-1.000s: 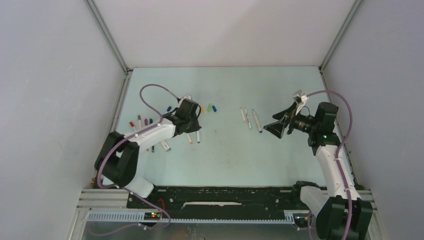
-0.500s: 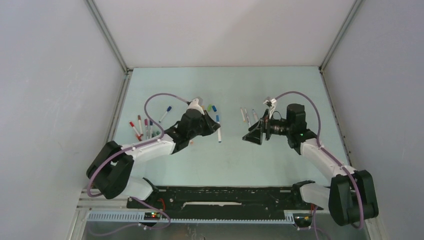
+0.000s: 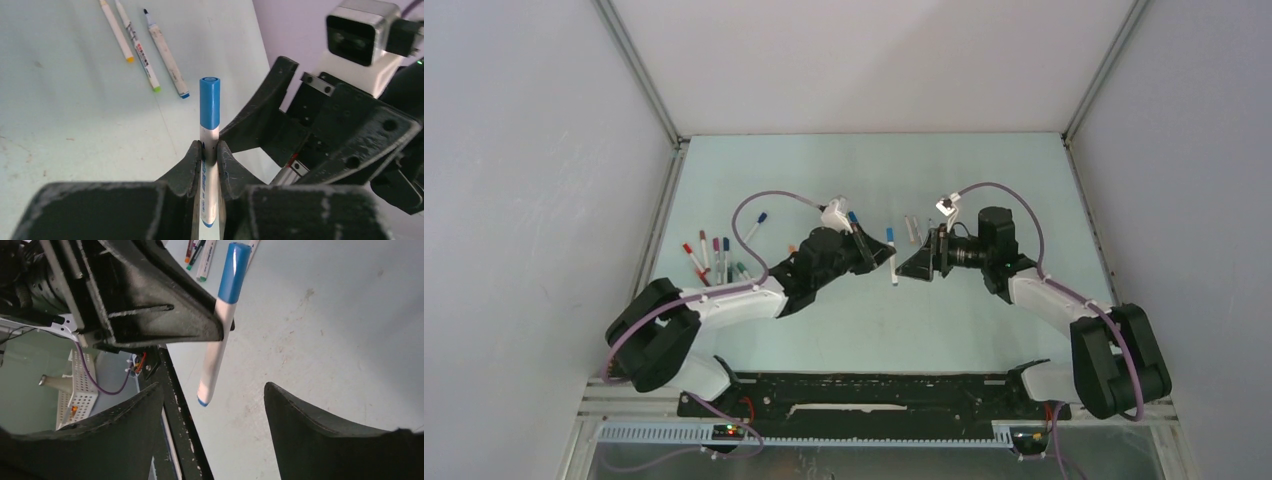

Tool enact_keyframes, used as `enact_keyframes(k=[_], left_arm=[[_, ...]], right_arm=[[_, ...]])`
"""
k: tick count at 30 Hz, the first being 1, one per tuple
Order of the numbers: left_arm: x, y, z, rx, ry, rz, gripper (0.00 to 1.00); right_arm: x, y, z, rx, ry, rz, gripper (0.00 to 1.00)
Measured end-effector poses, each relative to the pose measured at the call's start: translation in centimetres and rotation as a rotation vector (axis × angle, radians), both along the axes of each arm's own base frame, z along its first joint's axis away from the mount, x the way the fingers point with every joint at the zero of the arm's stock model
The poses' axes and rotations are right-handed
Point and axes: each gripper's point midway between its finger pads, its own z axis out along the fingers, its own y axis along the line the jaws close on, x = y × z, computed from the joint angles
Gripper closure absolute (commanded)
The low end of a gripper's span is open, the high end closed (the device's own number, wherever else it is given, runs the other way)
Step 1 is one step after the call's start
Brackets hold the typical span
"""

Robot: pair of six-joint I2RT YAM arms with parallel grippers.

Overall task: Open the pen caps
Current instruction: Open the pen cap from the pen.

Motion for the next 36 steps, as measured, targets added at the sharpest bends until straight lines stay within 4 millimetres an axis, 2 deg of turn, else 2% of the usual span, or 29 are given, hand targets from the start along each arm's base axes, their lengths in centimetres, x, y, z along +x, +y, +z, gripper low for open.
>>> enact_keyframes(k=[7, 16, 18, 21, 22, 23, 27, 30, 33, 36], left_arm=[[-0.8, -1.2, 0.6, -0.032, -0.017, -0.02, 1.0], [-0.9, -1.7, 1.2, -0.052, -0.031, -0.018, 1.0], [-1.0, -1.8, 1.2, -0.053, -0.033, -0.019, 1.0], [-1.0, -1.8, 1.1, -0.05, -0.034, -0.017, 0.97], [-0.9, -1.8, 1.1, -0.05, -0.035, -0.013, 0.94], [-0.9, -1.8, 1.1, -0.05, -0.036, -0.012, 0.86], [-0.9, -1.8, 1.3, -0.052, -0.047, -0.015, 0.49], [-1.2, -1.8, 1.8, -0.052, -0.062, -0.034, 0.28], [-1.6, -1.1, 3.9, -0.08, -0.11, -0.043, 0.16], [-1.9, 0.4, 6.1, -0.117, -0.172, -0.035, 0.14]], right_arm=[[0.0, 0.5, -0.6, 0.008, 0.055, 0.002, 0.4], [-0.3, 1.1, -1.5, 0.004, 0.099, 0.02, 0.58], [-0.4, 1.2, -1.4, 0.008, 0.103, 0.029, 0.7], [-0.6, 1.4, -1.1, 0.017, 0.101, 0.047, 0.99], [-0.6, 1.4, -1.0, 0.018, 0.096, 0.052, 1.0], [-0.6, 1.4, -1.0, 0.019, 0.096, 0.054, 1.0], [-0.7, 1.4, -0.7, 0.02, 0.081, 0.069, 1.0], [-0.6, 1.2, -0.6, 0.02, 0.051, 0.086, 1.0], [-1.2, 0.9, -0.2, 0.015, 0.004, 0.135, 1.0], [-2.0, 0.6, 1.1, 0.029, -0.074, 0.202, 1.0]])
